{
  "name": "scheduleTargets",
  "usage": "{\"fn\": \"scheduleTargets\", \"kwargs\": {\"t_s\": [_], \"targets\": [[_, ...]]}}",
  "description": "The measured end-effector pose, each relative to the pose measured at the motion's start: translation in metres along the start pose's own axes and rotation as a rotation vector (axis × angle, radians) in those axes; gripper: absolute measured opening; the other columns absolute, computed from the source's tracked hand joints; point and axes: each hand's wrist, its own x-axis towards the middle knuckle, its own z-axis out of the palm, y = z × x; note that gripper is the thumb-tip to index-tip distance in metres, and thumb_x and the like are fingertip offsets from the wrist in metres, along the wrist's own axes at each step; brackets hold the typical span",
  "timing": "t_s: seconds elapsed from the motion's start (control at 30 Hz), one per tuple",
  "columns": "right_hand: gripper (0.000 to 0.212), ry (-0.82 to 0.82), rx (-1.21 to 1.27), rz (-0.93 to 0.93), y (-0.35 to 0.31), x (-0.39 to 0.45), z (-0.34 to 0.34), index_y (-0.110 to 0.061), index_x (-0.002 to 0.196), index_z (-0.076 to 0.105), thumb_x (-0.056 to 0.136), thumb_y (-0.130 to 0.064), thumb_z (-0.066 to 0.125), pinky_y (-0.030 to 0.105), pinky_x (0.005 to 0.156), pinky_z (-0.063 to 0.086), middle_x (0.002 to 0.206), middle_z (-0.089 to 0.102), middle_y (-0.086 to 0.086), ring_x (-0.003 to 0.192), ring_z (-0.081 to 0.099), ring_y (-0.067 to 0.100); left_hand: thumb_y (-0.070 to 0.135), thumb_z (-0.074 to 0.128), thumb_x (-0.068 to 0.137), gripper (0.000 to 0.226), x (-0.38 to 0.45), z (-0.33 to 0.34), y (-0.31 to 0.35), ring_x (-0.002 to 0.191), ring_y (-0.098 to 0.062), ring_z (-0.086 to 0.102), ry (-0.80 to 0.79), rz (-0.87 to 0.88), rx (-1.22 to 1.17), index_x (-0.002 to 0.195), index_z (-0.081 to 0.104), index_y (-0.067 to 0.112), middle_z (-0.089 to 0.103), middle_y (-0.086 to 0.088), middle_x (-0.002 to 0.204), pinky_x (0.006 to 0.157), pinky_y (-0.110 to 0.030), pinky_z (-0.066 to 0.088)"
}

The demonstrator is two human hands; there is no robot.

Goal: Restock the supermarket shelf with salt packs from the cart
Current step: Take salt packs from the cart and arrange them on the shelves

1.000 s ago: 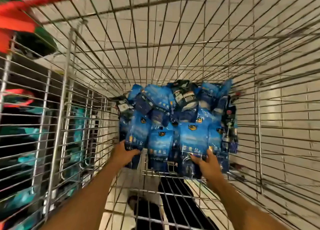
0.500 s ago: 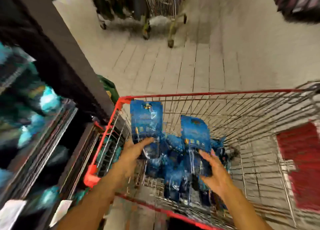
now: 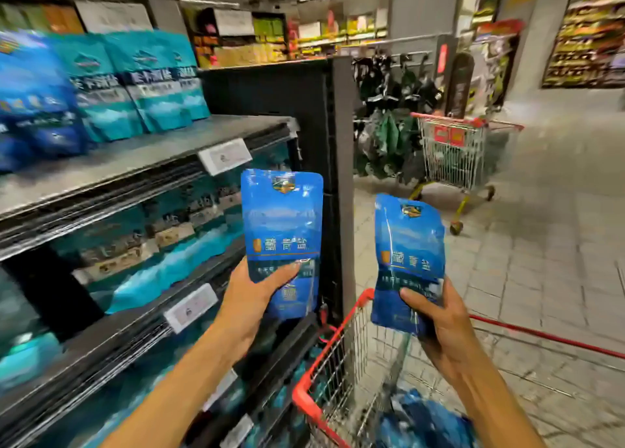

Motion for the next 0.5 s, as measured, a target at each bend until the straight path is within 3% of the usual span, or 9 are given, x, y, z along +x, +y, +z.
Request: {"fn": "scheduleTargets", "kwargs": {"t_s": [0.13, 0.3, 0.5], "targets": [[0.053, -0.209, 0.045, -0.069, -0.012, 0.027, 0.068, -0.011, 0.121, 0.063, 0.070, -0.005, 0.075, 0.043, 0.077, 0.059, 0.119, 0.069, 0.018, 0.100, 0.071, 0.034, 0.037, 0.084, 0.064, 0.044, -0.015, -0.045, 0.048, 0.092, -0.021, 0.074, 0.130, 0.096, 0.035, 0.104, 0.072, 0.025, 0.076, -0.001, 0.105, 0.068, -0.027, 0.058], [0.047, -0.451, 0.021, -0.108, -0.023, 0.054, 0.157, -0.012, 0.115, 0.067, 0.070, -0.004, 0.074, 0.040, 0.076, 0.060, 0.116, 0.071, 0.017, 0.094, 0.072, 0.028, 0.023, 0.082, 0.068, 0.043, -0.033, -0.095, 0.100, 0.091, -0.018, 0.074, 0.329, 0.215, 0.015, 0.109, 0.071, 0.017, 0.076, -0.004, 0.106, 0.068, -0.026, 0.057], [0.047, -0.705, 0.024, -0.098, -0.040, 0.063, 0.274, -0.013, 0.106, 0.072, 0.060, -0.012, 0.081, 0.042, 0.079, 0.060, 0.109, 0.074, 0.013, 0.092, 0.073, 0.025, 0.025, 0.082, 0.063, 0.050, -0.062, -0.156, 0.172, 0.088, -0.013, 0.073, 0.561, 0.337, 0.093, 0.109, 0.071, 0.009, 0.076, -0.003, 0.104, 0.070, -0.022, 0.056]]}}
